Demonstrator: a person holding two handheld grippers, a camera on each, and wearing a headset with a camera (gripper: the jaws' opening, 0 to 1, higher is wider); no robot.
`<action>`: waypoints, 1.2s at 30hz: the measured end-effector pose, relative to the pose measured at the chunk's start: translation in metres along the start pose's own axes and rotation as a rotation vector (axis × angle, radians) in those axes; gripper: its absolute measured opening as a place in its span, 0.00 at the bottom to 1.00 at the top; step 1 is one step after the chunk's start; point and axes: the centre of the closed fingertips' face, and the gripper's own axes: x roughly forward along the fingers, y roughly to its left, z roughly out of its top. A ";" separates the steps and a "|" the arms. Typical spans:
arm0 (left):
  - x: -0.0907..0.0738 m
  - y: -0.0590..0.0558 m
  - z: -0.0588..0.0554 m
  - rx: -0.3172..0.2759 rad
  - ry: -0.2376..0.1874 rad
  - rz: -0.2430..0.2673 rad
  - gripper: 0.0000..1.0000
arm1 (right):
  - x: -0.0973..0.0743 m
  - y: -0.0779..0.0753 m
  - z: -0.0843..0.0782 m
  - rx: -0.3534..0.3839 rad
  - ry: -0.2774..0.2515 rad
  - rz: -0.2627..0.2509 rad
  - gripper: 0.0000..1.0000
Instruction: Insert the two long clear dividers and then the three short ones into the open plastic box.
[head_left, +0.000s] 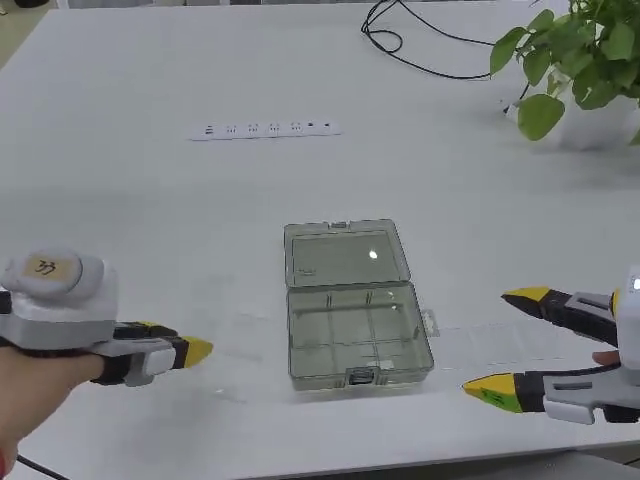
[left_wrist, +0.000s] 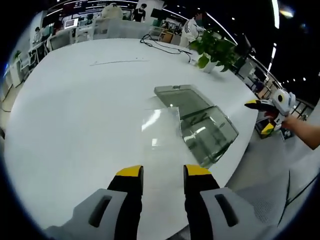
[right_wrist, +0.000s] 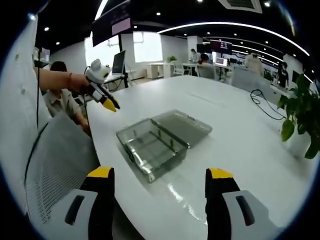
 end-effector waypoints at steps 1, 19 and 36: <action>0.000 -0.006 0.005 -0.005 -0.022 -0.016 0.30 | 0.000 0.001 0.004 0.009 -0.011 0.002 0.74; 0.010 -0.087 0.045 -0.020 -0.176 -0.182 0.30 | 0.020 0.027 0.081 0.263 -0.174 0.016 0.42; 0.020 -0.139 0.058 0.027 -0.223 -0.280 0.30 | 0.051 0.046 0.108 0.402 -0.220 0.030 0.25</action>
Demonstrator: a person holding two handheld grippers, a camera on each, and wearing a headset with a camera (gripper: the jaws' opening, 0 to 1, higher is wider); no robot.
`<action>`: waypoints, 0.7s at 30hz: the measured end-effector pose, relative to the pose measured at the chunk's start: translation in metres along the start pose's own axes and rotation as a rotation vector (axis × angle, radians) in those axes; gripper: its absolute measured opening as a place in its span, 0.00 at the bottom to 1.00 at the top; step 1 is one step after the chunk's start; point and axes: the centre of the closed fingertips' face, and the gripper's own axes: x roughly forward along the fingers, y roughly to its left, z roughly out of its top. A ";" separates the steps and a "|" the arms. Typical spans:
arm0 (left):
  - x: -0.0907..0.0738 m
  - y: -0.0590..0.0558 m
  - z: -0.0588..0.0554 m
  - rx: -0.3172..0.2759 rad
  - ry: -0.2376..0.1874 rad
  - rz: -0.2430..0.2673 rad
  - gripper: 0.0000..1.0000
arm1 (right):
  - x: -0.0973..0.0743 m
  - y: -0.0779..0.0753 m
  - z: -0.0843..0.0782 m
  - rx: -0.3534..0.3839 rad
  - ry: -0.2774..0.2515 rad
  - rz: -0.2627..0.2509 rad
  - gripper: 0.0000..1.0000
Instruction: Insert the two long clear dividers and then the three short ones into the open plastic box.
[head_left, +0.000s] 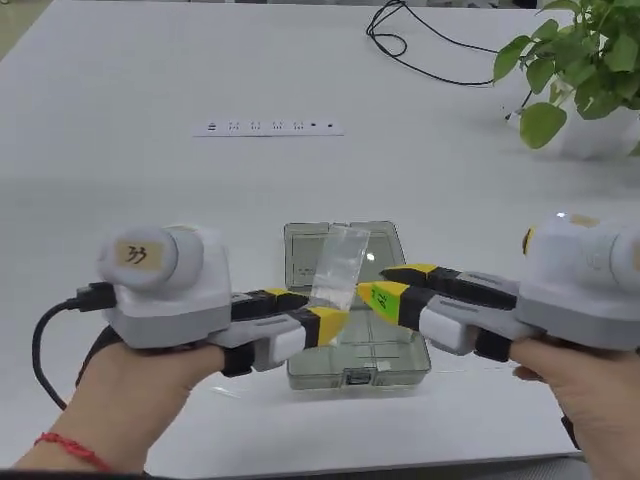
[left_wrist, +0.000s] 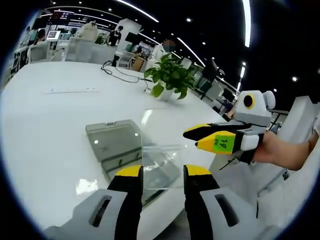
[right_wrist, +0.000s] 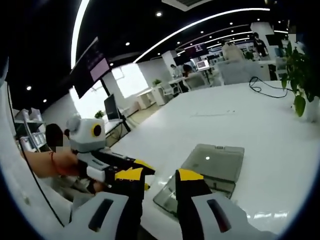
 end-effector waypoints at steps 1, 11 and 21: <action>0.001 -0.003 0.000 0.010 0.000 -0.003 0.30 | 0.001 0.000 -0.001 0.006 0.002 -0.002 0.25; 0.003 -0.008 0.000 0.045 0.001 -0.016 0.30 | 0.005 -0.001 -0.008 0.069 0.016 -0.028 0.15; 0.004 -0.011 0.000 0.048 0.005 -0.019 0.30 | 0.007 0.000 -0.010 0.109 0.019 -0.045 0.08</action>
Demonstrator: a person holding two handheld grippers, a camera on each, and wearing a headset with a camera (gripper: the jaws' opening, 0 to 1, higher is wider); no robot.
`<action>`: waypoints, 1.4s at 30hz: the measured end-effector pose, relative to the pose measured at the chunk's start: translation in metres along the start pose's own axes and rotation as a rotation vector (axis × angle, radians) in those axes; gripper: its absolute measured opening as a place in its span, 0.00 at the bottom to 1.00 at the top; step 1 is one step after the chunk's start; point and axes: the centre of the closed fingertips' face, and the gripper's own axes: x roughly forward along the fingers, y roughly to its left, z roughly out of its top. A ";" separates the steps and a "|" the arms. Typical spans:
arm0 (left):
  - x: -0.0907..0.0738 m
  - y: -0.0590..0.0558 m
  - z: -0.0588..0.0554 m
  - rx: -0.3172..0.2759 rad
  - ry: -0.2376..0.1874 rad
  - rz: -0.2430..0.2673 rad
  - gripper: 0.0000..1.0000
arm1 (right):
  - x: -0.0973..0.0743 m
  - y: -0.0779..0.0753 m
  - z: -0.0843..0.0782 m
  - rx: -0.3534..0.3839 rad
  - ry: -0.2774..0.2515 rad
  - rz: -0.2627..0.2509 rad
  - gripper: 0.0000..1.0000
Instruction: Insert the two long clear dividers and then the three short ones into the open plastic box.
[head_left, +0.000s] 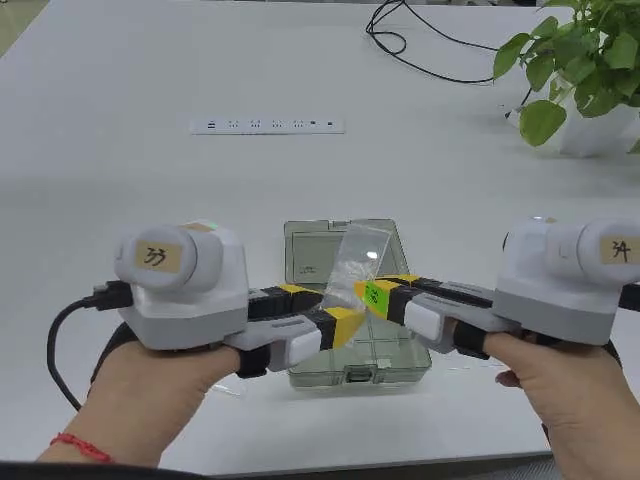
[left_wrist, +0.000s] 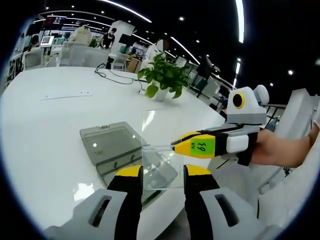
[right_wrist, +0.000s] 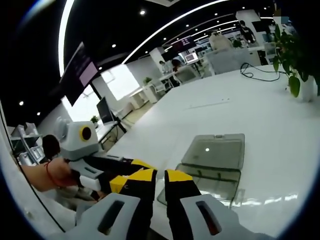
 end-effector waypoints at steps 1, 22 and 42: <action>0.000 0.000 0.000 0.002 0.000 0.001 0.30 | 0.000 0.000 0.000 0.004 0.000 -0.005 0.08; 0.001 0.002 -0.007 0.024 0.012 -0.022 0.34 | -0.004 -0.003 0.002 0.068 0.018 -0.038 0.07; -0.018 0.028 -0.035 0.245 0.068 -0.059 0.74 | -0.013 -0.032 0.005 0.068 0.095 -0.105 0.07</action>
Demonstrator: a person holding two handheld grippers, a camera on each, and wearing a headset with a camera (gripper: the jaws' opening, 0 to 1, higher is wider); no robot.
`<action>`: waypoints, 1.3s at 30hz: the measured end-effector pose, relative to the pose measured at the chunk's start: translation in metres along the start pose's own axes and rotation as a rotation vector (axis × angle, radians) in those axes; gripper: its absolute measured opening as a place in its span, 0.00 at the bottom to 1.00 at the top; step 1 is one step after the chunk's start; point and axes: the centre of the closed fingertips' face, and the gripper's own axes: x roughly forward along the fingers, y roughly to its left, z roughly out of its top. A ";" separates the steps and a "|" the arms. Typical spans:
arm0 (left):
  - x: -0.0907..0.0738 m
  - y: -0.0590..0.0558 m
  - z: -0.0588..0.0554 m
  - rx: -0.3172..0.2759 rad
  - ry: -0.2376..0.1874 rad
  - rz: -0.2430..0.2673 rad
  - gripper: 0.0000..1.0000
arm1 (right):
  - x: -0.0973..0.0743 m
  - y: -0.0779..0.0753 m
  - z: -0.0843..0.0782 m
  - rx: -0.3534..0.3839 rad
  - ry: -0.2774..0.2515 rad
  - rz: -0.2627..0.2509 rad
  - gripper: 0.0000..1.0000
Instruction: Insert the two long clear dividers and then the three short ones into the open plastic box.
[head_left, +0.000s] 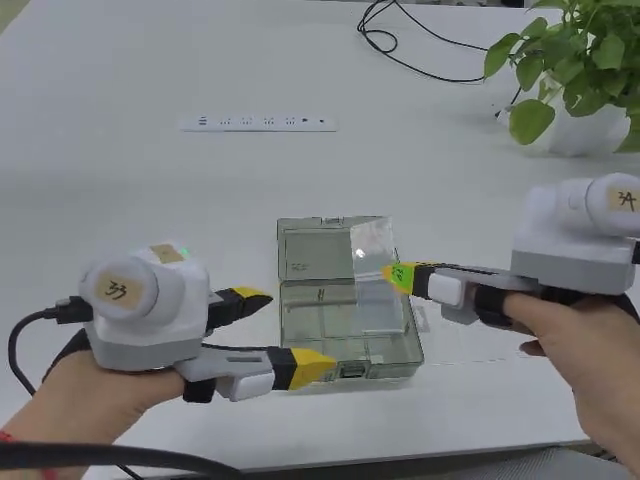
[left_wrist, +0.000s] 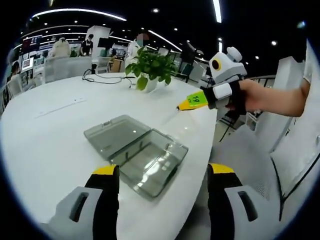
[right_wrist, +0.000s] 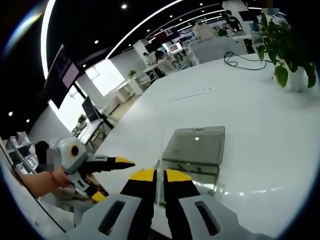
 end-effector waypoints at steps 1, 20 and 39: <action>-0.001 0.001 -0.001 0.015 0.001 -0.002 0.77 | 0.000 -0.002 0.000 -0.006 0.006 -0.007 0.07; -0.007 0.010 -0.023 0.179 0.048 -0.067 1.00 | 0.004 -0.024 -0.001 0.095 0.186 -0.122 0.07; -0.008 0.016 -0.030 0.183 0.043 -0.095 1.00 | 0.022 -0.048 -0.036 0.192 0.377 -0.253 0.07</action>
